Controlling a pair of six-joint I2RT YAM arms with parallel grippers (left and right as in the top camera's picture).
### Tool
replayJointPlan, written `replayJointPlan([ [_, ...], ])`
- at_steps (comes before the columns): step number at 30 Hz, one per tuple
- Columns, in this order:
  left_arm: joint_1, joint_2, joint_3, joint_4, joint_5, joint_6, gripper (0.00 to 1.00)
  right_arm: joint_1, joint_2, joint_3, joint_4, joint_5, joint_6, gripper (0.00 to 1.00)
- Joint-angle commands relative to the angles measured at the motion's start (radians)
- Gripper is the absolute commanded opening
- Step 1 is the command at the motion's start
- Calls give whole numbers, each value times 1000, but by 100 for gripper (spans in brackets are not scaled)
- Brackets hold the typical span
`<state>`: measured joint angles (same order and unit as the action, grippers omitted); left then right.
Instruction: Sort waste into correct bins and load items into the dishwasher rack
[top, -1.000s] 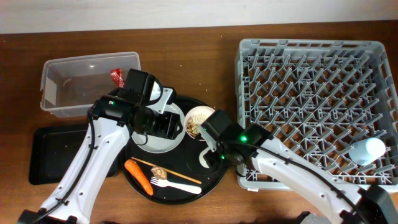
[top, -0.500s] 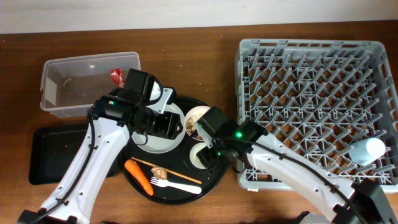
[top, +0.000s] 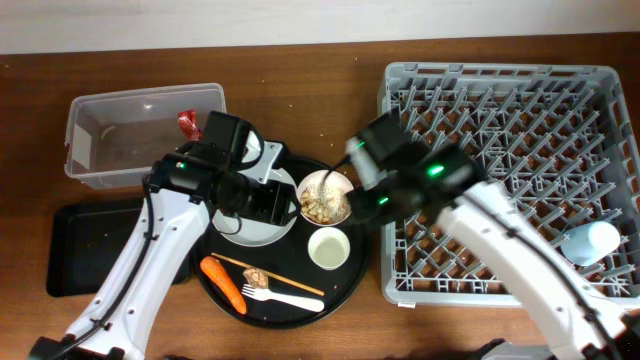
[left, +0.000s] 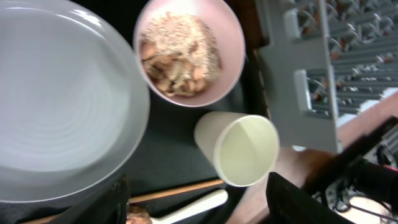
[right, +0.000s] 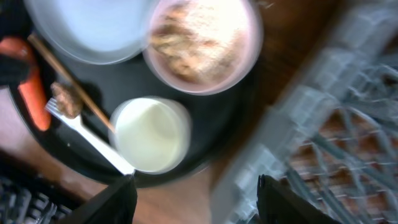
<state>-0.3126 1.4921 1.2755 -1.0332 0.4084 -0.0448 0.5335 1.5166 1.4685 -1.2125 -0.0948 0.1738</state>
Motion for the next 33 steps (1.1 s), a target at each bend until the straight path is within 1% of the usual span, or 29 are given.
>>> replayJointPlan([
  [1,-56,18,-15,0,74,15,70,-158,-76,63,-80,29,29,66],
  [5,-119,57,-42,3,93,16,70,-328,-117,63,-161,28,29,74],
  [9,-176,114,-54,3,93,15,69,-441,-121,63,-222,28,14,75],
  [12,-208,168,-54,3,93,15,67,-492,-121,63,-246,29,5,75],
  [15,-217,212,-54,3,80,15,62,-501,-121,63,-253,28,-7,75],
  [16,-217,225,-54,3,67,15,58,-501,-121,63,-255,28,-9,75],
  [17,-217,236,-54,3,63,15,57,-501,-121,63,-255,28,-9,75],
  [26,-217,270,-54,19,55,15,56,-501,-121,63,-255,28,-9,75],
  [28,-217,270,-54,19,55,15,50,-501,-121,63,-256,28,-9,74],
  [31,-218,270,-56,29,55,15,50,-501,-121,63,-258,28,-9,75],
  [33,-218,271,-68,46,29,6,50,-501,-121,63,-258,28,-9,74],
])
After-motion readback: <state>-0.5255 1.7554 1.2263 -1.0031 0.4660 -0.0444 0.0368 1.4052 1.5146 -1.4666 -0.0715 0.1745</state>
